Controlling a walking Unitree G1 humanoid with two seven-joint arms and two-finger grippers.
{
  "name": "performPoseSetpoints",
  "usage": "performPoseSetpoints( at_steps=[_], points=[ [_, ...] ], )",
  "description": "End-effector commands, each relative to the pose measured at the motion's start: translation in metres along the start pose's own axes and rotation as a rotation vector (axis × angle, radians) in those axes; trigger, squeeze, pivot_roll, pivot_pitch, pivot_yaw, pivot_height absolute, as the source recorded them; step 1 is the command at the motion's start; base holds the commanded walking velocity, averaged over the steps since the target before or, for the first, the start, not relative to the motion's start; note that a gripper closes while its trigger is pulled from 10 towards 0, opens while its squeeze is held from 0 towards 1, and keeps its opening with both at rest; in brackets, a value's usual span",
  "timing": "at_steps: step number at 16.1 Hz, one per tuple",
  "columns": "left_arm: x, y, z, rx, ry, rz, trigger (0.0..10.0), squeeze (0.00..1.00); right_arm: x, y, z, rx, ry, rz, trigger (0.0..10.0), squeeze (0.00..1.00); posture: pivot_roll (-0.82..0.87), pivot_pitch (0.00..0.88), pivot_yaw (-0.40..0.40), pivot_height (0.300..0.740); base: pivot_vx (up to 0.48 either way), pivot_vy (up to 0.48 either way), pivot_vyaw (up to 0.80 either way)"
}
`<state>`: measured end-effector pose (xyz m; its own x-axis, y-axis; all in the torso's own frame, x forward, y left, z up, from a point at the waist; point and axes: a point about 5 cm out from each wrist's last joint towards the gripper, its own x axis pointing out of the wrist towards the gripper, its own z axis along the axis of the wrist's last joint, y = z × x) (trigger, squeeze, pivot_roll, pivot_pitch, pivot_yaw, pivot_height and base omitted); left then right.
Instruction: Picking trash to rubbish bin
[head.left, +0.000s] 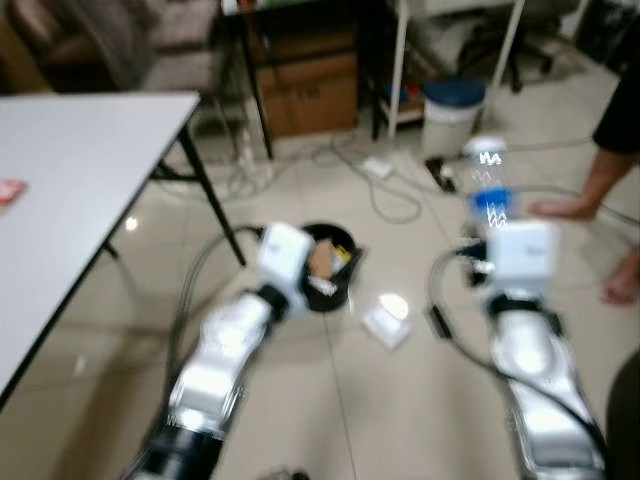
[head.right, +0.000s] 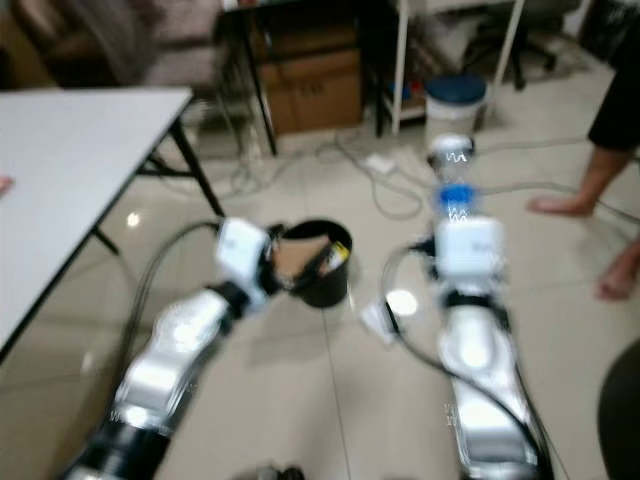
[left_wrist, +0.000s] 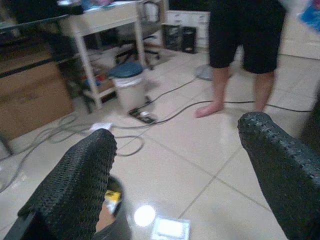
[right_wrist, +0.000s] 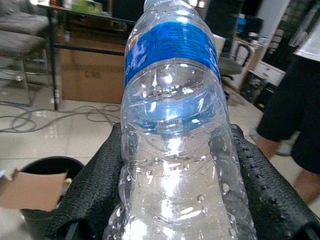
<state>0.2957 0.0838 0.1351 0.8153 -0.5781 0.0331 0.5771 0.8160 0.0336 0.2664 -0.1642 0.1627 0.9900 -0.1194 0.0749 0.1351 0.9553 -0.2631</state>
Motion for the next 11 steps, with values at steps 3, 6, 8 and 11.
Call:
performPoseSetpoints(
  at_steps=[3,6,8,11],
  points=[
    [0.0014,-0.0049,-0.0002,0.001,0.002,-0.008,10.0,0.00,0.0003,-0.0046,0.0020,-0.022,-0.014,-0.018,10.0,0.00,-0.13,0.123,0.097,0.740,0.316,0.000,0.40],
    [0.0018,-0.0056,-0.0012,0.000,0.005,-0.010,10.0,0.00,0.0006,-0.0057,0.0025,-0.023,-0.014,-0.021,10.0,0.00,-0.14,0.126,0.098,0.740,0.317,0.000,0.00],
    [0.0016,-0.0055,-0.0012,-0.002,0.004,-0.012,10.0,0.00,0.0002,-0.0055,0.0025,-0.024,-0.014,-0.021,10.0,0.00,-0.14,0.126,0.099,0.740,0.321,0.000,0.00],
    [0.0019,-0.0058,-0.0018,-0.001,0.009,-0.012,10.0,0.00,-0.0001,-0.0056,0.0019,-0.025,-0.012,-0.022,10.0,0.00,-0.14,0.126,0.102,0.740,0.322,0.000,0.00]
  ],
)
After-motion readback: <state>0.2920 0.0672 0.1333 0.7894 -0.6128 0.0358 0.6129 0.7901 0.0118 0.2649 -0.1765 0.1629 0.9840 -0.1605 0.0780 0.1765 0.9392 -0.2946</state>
